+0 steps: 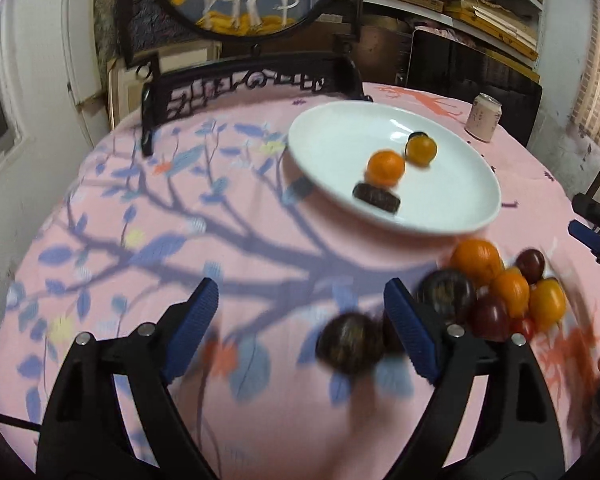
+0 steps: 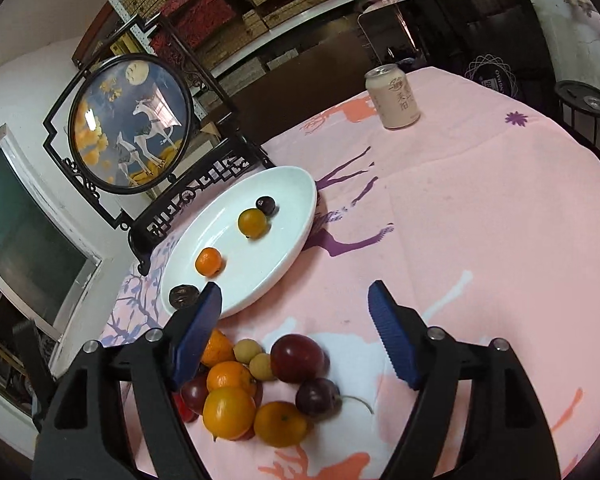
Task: Organize fruits
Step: 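Lower both held fruits into the white plate and open both tools, then grasp another dark brown fruit with the left tool while the right tool grasps a red plum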
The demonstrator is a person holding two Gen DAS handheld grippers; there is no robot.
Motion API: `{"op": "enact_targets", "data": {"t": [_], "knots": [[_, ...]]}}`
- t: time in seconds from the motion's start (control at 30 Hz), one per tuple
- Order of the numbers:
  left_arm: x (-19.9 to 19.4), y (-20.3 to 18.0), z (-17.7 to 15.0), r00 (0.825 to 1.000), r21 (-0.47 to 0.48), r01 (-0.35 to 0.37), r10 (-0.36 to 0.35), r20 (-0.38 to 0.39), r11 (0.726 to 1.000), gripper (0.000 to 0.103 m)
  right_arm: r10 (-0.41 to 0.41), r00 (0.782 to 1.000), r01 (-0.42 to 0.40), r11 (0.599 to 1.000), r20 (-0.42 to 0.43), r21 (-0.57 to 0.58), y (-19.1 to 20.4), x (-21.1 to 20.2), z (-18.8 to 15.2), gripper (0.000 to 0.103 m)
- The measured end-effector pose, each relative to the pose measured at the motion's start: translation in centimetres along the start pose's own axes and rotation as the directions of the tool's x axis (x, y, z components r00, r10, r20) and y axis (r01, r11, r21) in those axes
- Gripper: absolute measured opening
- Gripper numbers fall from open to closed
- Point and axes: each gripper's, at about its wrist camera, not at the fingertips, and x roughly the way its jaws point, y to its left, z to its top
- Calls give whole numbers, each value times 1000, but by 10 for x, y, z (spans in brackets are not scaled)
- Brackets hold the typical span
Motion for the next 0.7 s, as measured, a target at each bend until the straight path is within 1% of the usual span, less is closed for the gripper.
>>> {"op": "enact_targets", "data": {"t": [0.07,0.13,0.23,0.37,0.43,0.47,0.5,0.57,0.6,0.63,0.67,0.7], "knots": [[-5,1,-11,1000,5,11,-11,-11,1000,87,1,1000,-1,1000,-3,10,-2,-3,-2,77],[-9,-5,-19,1000,43,18,-18,-14,999,87,4,1000,-4,1000,-4,21,-5,-5,-4,78],[-9,-16,-23,1000,98,-9,10,-12,995,87,-1,1000,1,1000,-5,19,-6,-9,-7,78],[5,-20,-26,997,120,-20,28,-72,993,87,-14,1000,14,1000,-12,26,-9,-9,-10,80],[13,-24,-27,994,150,-59,73,-84,987,87,-23,1000,23,999,-13,29,-9,-8,-10,81],[15,-26,-27,993,163,-76,90,-82,984,88,-22,1000,23,999,-14,28,-9,-8,-10,81],[18,-28,-26,991,180,-97,112,-74,979,89,-21,1000,21,999,-15,28,-9,-8,-10,81],[20,-25,-22,983,200,-168,179,-39,965,89,-23,1000,23,1000,-15,21,-8,-8,-10,81],[22,-19,-19,975,186,-209,219,-30,960,89,-27,1000,27,999,-16,16,-8,-8,-11,81],[23,-9,-16,972,149,-225,233,-40,963,89,-28,999,28,999,-17,15,-8,-8,-11,81],[24,0,-15,975,111,-209,216,-55,972,87,-29,999,29,999,-20,14,-8,-8,-12,81],[23,7,-13,981,78,-177,182,-64,981,87,-30,999,30,999,-23,12,-8,-7,-12,81]]}}
